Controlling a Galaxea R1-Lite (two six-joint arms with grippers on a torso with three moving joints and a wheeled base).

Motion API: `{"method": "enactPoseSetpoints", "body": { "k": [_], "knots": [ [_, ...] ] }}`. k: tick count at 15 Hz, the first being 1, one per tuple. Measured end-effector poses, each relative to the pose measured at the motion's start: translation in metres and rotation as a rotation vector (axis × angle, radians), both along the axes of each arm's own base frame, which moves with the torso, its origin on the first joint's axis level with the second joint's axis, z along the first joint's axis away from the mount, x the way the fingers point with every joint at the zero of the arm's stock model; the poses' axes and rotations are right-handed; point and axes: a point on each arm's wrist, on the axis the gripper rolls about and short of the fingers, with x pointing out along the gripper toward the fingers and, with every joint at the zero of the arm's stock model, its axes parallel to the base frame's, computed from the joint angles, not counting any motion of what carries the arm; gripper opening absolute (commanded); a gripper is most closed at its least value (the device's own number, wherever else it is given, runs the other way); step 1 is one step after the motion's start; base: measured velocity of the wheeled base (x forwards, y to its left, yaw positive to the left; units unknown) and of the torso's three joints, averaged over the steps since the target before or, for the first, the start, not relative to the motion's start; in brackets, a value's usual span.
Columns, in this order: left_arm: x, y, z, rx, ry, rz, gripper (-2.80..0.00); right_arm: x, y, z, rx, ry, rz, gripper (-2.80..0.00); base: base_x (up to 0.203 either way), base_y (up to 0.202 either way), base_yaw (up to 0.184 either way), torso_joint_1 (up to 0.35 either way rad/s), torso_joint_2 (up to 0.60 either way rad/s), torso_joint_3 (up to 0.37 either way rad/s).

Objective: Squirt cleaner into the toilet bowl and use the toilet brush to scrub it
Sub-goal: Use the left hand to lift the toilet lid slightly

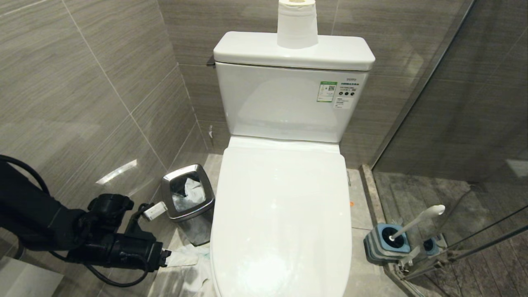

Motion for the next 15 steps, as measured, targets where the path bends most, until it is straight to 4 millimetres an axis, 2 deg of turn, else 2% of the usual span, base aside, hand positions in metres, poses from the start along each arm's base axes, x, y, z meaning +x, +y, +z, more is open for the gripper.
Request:
{"method": "enactPoseSetpoints", "body": {
  "k": [5, 10, 12, 15],
  "knots": [
    [-0.002, -0.002, 0.005, -0.076, 0.146, 0.015, 0.0, 0.0, 0.0, 0.0, 0.0, 0.0, 0.0, -2.8, 0.0, 0.0, 0.0, 0.0, 0.0, 0.0],
    [0.008, 0.0, 0.031, -0.23, 0.28, 0.05, 0.0, 0.0, 0.0, 0.0, 0.0, 0.0, 0.0, -2.8, 0.0, 0.0, 0.0, 0.0, 0.0, 0.0],
    [0.013, 0.001, 0.034, -0.247, 0.26, 0.056, 0.0, 0.0, 0.0, 0.0, 0.0, 0.0, 0.0, -2.8, 0.0, 0.0, 0.0, 0.0, 0.0, 0.0],
    [0.02, 0.001, 0.028, -0.246, 0.178, 0.048, 0.0, 0.0, 0.0, 0.0, 0.0, 0.0, 0.0, -2.8, 0.0, 0.0, 0.0, 0.0, 0.0, 0.0]
  ]
}}
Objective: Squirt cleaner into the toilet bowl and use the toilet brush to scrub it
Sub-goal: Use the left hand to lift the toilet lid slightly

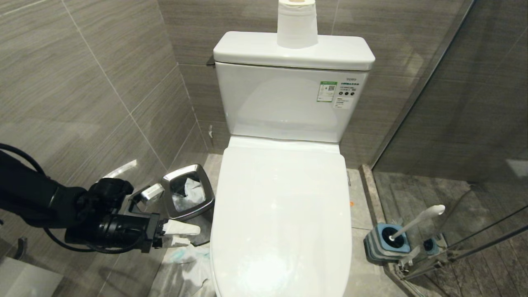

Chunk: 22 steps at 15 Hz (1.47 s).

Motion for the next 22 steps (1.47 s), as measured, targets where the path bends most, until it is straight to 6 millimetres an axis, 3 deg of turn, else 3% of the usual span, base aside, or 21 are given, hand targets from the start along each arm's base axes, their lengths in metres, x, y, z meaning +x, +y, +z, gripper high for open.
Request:
{"method": "enactPoseSetpoints", "body": {
  "k": [4, 11, 16, 22],
  "knots": [
    [-0.003, -0.004, -0.014, 0.006, -0.046, -0.015, 0.0, 0.0, 0.0, 0.0, 0.0, 0.0, 0.0, -2.8, 0.0, 0.0, 0.0, 0.0, 0.0, 0.0],
    [-0.019, -0.018, -0.02, 0.003, -0.039, -0.068, 0.0, 0.0, 0.0, 0.0, 0.0, 0.0, 0.0, -2.8, 0.0, 0.0, 0.0, 0.0, 0.0, 0.0],
    [-0.013, -0.032, -0.03, 0.017, -0.146, -0.103, 0.0, 0.0, 0.0, 0.0, 0.0, 0.0, 0.0, -2.8, 0.0, 0.0, 0.0, 0.0, 0.0, 0.0],
    [-0.012, -0.045, -0.043, 0.049, -0.151, -0.129, 0.0, 0.0, 0.0, 0.0, 0.0, 0.0, 0.0, -2.8, 0.0, 0.0, 0.0, 0.0, 0.0, 0.0]
  ]
}}
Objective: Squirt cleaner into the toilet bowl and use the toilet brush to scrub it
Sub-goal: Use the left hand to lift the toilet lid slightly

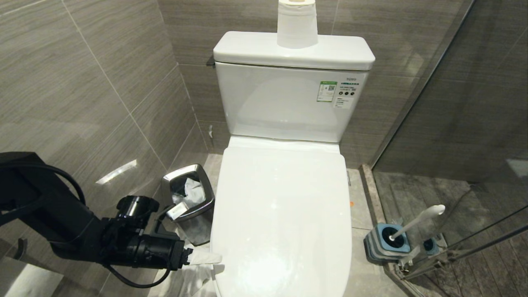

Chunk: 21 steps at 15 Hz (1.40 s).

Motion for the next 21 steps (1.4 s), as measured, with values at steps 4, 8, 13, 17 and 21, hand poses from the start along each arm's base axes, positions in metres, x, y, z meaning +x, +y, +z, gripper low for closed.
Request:
{"method": "enactPoseSetpoints", "body": {
  "k": [4, 8, 13, 17, 21],
  "knots": [
    [0.003, -0.001, -0.002, 0.018, -0.003, 0.006, 0.0, 0.0, 0.0, 0.0, 0.0, 0.0, 0.0, -2.8, 0.0, 0.0, 0.0, 0.0, 0.0, 0.0],
    [0.006, -0.008, -0.002, 0.047, -0.035, 0.002, 0.0, 0.0, 0.0, 0.0, 0.0, 0.0, -0.001, -2.8, 0.0, 0.0, 0.0, 0.0, 0.0, 0.0],
    [0.003, -0.013, -0.001, 0.046, -0.028, -0.014, 0.0, 0.0, 0.0, 0.0, 0.0, 0.0, 0.0, -2.8, 0.0, 0.0, 0.0, 0.0, 0.0, 0.0],
    [0.004, -0.006, 0.005, 0.03, -0.035, 0.008, 0.0, 0.0, 0.0, 0.0, 0.0, 0.0, 0.0, -2.8, 0.0, 0.0, 0.0, 0.0, 0.0, 0.0],
    [0.006, -0.002, 0.008, 0.012, -0.006, 0.034, 0.0, 0.0, 0.0, 0.0, 0.0, 0.0, -0.001, -2.8, 0.0, 0.0, 0.0, 0.0, 0.0, 0.0]
  ]
}}
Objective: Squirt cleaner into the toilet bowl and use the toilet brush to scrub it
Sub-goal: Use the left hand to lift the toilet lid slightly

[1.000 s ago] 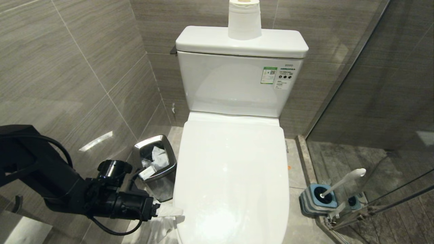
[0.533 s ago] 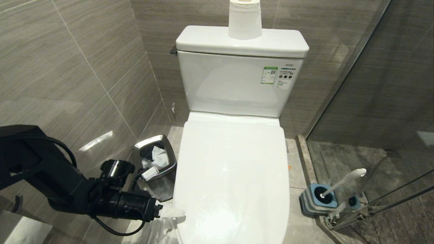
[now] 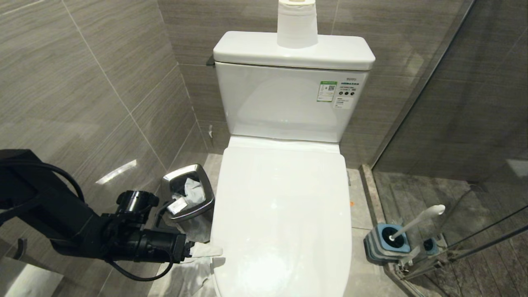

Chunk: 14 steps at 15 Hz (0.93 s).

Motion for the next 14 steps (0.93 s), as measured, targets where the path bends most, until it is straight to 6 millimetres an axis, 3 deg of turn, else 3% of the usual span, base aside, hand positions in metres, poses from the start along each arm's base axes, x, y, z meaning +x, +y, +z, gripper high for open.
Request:
{"method": "enactPoseSetpoints", "body": {
  "k": [14],
  "knots": [
    [-0.0009, -0.0089, -0.0074, 0.063, -0.062, -0.042, 0.0, 0.0, 0.0, 0.0, 0.0, 0.0, 0.001, -2.8, 0.0, 0.0, 0.0, 0.0, 0.0, 0.0]
  ]
}}
